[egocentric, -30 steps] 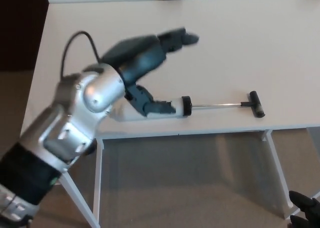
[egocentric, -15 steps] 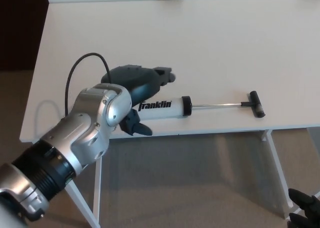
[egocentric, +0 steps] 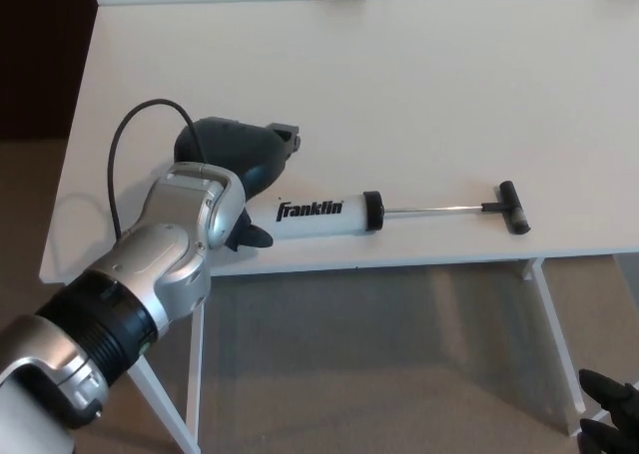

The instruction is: The robot walks towards a desk on which an air pump is kept in the middle. It lifts it up and holds it with its left hand and uses its right hand to compress it by pushing its handle inwards.

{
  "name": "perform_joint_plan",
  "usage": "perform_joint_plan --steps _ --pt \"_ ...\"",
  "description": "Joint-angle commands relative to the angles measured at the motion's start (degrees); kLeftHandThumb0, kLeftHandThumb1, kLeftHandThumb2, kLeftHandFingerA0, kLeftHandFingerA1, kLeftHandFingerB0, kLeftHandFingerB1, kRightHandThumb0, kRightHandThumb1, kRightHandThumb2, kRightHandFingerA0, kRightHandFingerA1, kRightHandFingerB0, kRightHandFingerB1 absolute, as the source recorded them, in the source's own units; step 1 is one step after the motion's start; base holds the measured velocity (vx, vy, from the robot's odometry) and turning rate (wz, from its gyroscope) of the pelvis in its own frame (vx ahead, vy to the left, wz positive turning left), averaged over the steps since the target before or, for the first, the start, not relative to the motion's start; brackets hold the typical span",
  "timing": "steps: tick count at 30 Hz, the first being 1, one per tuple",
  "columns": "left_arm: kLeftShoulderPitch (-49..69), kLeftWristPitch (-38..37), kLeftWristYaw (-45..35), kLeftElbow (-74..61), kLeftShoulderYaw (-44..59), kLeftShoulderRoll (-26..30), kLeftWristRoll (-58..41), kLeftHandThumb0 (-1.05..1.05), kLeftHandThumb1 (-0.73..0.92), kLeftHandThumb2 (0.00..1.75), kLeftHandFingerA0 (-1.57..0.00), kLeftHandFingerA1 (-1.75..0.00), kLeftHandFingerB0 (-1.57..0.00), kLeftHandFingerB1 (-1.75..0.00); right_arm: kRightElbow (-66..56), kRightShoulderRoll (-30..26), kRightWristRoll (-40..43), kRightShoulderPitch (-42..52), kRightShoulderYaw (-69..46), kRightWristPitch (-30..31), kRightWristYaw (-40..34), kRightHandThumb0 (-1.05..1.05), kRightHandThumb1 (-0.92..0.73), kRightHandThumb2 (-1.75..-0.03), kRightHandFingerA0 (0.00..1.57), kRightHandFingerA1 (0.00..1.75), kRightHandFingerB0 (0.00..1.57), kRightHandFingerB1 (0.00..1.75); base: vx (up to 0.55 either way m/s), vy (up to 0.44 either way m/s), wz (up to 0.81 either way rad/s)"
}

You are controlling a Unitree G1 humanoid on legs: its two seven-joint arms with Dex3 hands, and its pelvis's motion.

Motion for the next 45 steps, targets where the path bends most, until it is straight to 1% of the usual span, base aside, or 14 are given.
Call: perform_joint_plan --steps 1,2,3,6,7,12,20,25,31,32,33,34,39,45 --pt "-0.3 0.2 4.6 2.4 1.8 -1.1 3.0 -0.62 0.43 0.73 -0.28 -0.44 -0.17 -0.37 -0.5 -0.8 0.5 0.1 -0.4 0.9 0.4 -0.72 -0.73 -1.05 0.07 0.48 0.0 0.31 0.0 0.0 0.0" --pt "-0.3 0.0 4.6 2.6 2.1 -1.2 3.0 -0.62 0.43 0.73 -0.28 -0.44 -0.17 -0.37 -0.6 -0.8 0.4 0.1 -0.4 0.9 0.4 -0.72 -0.73 -1.05 0.07 0.48 0.0 0.31 0.0 0.0 0.0" --pt "-0.5 -0.1 4.5 3.0 2.1 -1.5 3.3 -0.63 0.44 0.73 -0.28 -0.44 -0.17 -0.37 -0.5 -0.8 0.6 -0.1 -0.5 0.8 0.6 -0.66 -0.74 -1.07 0.02 0.46 0.0 0.32 0.0 0.0 0.0" --pt "-0.8 -0.2 4.4 3.4 2.0 -1.8 3.7 -0.63 0.44 0.73 -0.28 -0.44 -0.17 -0.37 -0.3 -0.8 0.9 -0.2 -0.5 0.8 0.8 -0.66 -0.74 -1.07 0.02 0.46 0.0 0.32 0.0 0.0 0.0" --pt "-0.6 -0.6 4.6 3.2 2.5 -2.0 3.3 -0.6 0.43 0.7 -0.24 -0.42 -0.17 -0.37 -0.4 -0.7 1.0 -0.3 -0.6 1.0 0.8 -0.71 -0.73 -1.04 0.03 0.46 0.0 0.29 0.0 0.0 0.0" --pt "-0.2 -0.7 4.3 2.7 3.4 -3.4 3.0 -0.63 0.42 0.71 -0.22 -0.4 -0.17 -0.37 -1.2 -0.4 0.9 -0.4 -0.6 1.4 0.5 -0.68 -0.72 -1.03 0.05 0.47 0.0 0.3 0.0 0.0 0.0" --pt "-0.2 0.8 2.0 2.4 3.5 -5.6 3.3 -0.66 0.42 0.74 -0.27 -0.44 -0.15 -0.37 -1.7 -0.6 0.6 -0.8 -0.6 2.0 0.3 -0.69 -0.72 -1.03 0.08 0.48 0.0 0.32 0.0 0.0 0.0" --pt "-0.1 0.6 0.6 1.9 3.4 -6.0 3.3 -0.66 0.42 0.74 -0.27 -0.45 -0.14 -0.37 -1.4 -0.7 1.0 -1.3 -0.8 2.1 0.7 -0.71 -0.73 -1.04 0.05 0.47 0.0 0.31 0.0 0.0 0.0" --pt "0.8 -0.1 -2.5 -0.1 3.1 -6.5 2.4 -0.65 0.42 0.73 -0.28 -0.43 -0.17 -0.38 -1.4 -0.7 0.7 -1.6 -0.8 2.1 0.6 -0.7 -0.72 -1.04 0.08 0.48 0.0 0.32 0.0 0.0 0.0" --pt "1.1 0.3 -3.5 -0.4 3.0 -6.9 2.3 -0.64 0.41 0.72 -0.33 -0.45 -0.18 -0.38 -1.3 -0.7 0.6 -1.8 -0.8 2.1 0.4 -0.71 -0.73 -1.04 0.08 0.48 0.0 0.32 0.0 0.0 0.0" --pt "1.4 0.6 -4.2 -0.6 2.9 -7.2 2.2 -0.64 0.41 0.72 -0.33 -0.45 -0.18 -0.38 -1.3 -0.6 0.5 -1.9 -0.7 2.1 0.3 -0.71 -0.73 -1.04 0.08 0.48 0.0 0.32 0.0 0.0 0.0" --pt "1.5 0.7 -4.8 -0.5 2.8 -7.5 2.1 -0.58 0.48 0.56 -0.44 -0.41 -0.23 -0.29 -1.5 -0.6 0.4 -2.0 -0.8 2.3 0.3 -0.72 -0.74 -1.05 0.08 0.48 0.0 0.32 0.0 0.0 0.0" --pt "1.8 0.3 -5.6 0.1 2.7 -7.7 2.4 -0.59 0.48 0.56 -0.46 -0.4 -0.23 -0.29 -2.2 -0.6 0.4 -2.0 -0.8 2.9 0.2 -0.71 -0.73 -1.05 0.09 0.48 0.0 0.32 0.0 0.0 0.0" --pt "2.1 0.1 -8.2 1.8 3.9 -7.6 1.0 -0.59 0.48 0.55 -0.46 -0.42 -0.22 -0.29 -2.3 -0.6 0.8 -2.4 -0.9 3.1 0.6 -0.71 -0.74 -1.05 0.06 0.47 0.0 0.31 0.0 0.0 0.0"
